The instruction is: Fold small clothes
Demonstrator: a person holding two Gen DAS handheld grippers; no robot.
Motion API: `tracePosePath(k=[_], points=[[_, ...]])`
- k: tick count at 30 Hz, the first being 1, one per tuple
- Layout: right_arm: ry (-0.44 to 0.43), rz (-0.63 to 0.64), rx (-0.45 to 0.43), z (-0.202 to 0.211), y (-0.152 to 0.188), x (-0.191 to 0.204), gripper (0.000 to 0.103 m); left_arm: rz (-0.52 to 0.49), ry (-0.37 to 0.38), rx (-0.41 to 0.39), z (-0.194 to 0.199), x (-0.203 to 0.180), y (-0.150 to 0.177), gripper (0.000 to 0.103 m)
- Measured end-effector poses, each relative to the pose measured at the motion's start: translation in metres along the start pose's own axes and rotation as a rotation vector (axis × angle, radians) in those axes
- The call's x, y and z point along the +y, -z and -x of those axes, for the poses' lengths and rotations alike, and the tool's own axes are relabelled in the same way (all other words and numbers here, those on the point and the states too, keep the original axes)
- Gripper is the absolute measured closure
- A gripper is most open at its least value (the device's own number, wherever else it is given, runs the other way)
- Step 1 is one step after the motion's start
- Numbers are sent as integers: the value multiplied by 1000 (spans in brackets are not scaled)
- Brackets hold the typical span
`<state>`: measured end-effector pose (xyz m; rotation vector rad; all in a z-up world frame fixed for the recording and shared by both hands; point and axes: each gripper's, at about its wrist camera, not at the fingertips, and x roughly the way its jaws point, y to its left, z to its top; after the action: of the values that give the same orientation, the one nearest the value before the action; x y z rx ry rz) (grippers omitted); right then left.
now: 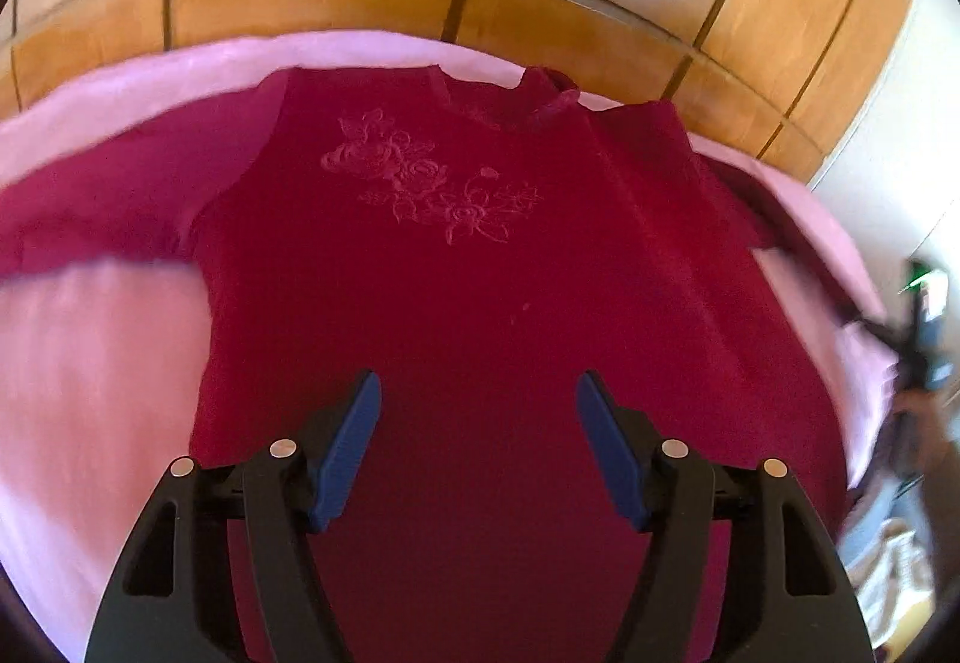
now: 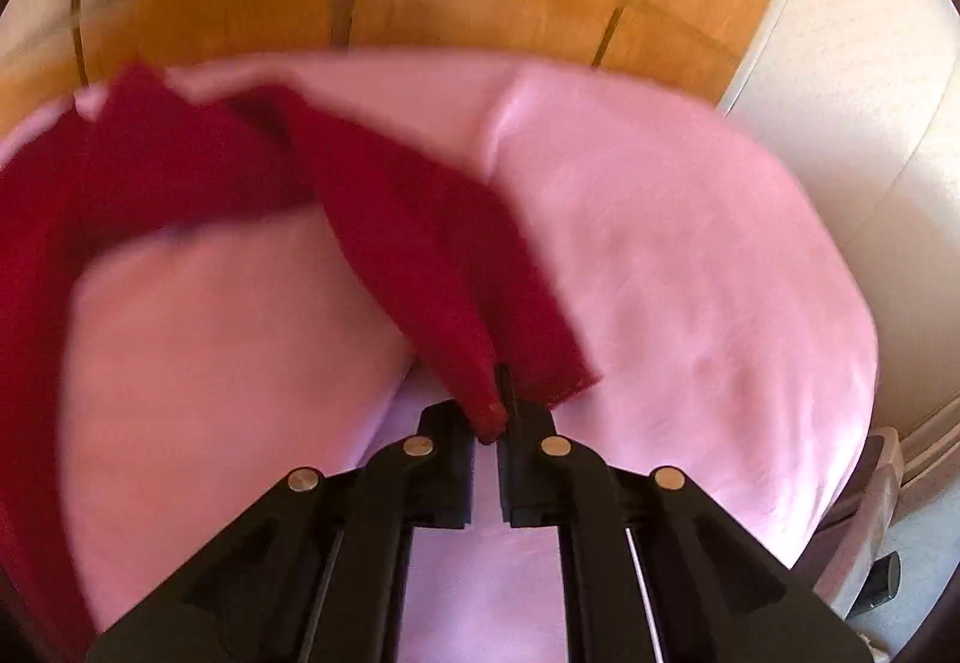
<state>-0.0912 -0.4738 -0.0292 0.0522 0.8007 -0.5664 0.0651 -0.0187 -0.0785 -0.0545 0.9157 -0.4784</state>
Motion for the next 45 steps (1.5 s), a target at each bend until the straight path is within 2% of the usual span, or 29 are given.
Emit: tracePosePath(k=[3, 5, 8, 12, 17, 22, 23, 24, 25, 26, 27, 29, 30, 32, 38, 40, 43, 45], points=[[-12, -85, -79, 37, -17, -37, 98, 9, -16, 35, -22, 1, -4, 36], [-16, -148, -106, 52, -32, -65, 98, 11, -13, 30, -26, 2, -3, 30], [-24, -231, -103, 49, -50, -93, 98, -11, -18, 22, -28, -3, -2, 22], [31, -305, -18, -4, -74, -129, 98, -28, -29, 23, -29, -6, -2, 21], [156, -343, 160, -93, -75, -149, 98, -18, -24, 31, -29, -3, -3, 21], [238, -257, 216, -132, -79, -122, 94, -24, -46, 36, -30, -5, -3, 20], [266, -224, 214, -133, -78, -113, 86, -23, -48, 35, -30, -5, -3, 19], [296, -208, 208, -132, -78, -108, 56, -24, -52, 34, -30, -6, -2, 19], [334, -200, 194, -122, -72, -100, 43, -24, -53, 32, -30, -6, -2, 19], [367, -192, 166, -114, -72, -99, 34, -25, -53, 30, -30, -6, -2, 19], [372, -178, 142, -104, -74, -94, 34, -25, -50, 25, -30, -5, -1, 19], [329, -139, 78, -78, -71, -74, 33, -25, -50, 17, -29, -5, 0, 19], [259, -119, 48, -61, -70, -56, 30, -28, -50, 14, -29, -6, 1, 18], [61, -81, 11, -32, -67, -14, 26, -27, -53, 8, -28, -6, 2, 18], [-378, 12, 28, 15, -43, 120, 26, 6, -39, -2, -17, -1, 7, 18], [-429, 25, 46, 18, -34, 154, 26, 20, -41, -4, -8, 3, 11, 19], [-488, 0, 137, 5, -19, 194, 26, 84, -11, -13, 15, 20, 20, 32], [-411, 20, 151, -2, -9, 212, 24, 155, 2, -42, 33, 39, 24, 32]])
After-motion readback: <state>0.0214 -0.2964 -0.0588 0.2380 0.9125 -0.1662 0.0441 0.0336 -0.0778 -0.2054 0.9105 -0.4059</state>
